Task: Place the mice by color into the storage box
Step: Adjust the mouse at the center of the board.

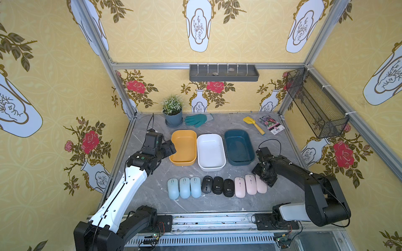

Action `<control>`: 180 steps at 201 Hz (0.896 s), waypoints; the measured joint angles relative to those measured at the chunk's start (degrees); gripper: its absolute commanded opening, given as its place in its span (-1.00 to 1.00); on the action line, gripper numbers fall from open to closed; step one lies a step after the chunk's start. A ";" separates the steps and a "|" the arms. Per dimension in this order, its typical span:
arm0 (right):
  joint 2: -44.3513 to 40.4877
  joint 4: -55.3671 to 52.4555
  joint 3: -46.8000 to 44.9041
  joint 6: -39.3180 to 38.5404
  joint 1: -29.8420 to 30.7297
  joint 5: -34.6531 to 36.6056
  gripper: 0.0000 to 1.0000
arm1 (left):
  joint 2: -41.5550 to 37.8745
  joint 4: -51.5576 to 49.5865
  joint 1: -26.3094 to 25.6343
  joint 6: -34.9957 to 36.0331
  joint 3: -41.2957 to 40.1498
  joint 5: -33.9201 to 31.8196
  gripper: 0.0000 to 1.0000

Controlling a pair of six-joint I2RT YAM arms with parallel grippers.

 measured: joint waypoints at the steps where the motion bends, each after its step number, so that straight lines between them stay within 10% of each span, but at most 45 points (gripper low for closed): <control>1: 0.00 0.00 0.00 0.07 0.04 0.02 0.62 | 0.02 0.00 0.00 0.00 0.00 0.00 0.70; 36: -0.74 -2.25 0.13 1.16 0.52 1.29 1.00 | 0.09 0.02 -0.02 -0.02 0.00 0.79 0.70; 180: -6.54 -9.49 0.55 5.70 7.26 6.21 0.97 | -0.87 -0.37 0.00 -0.09 2.75 2.08 0.70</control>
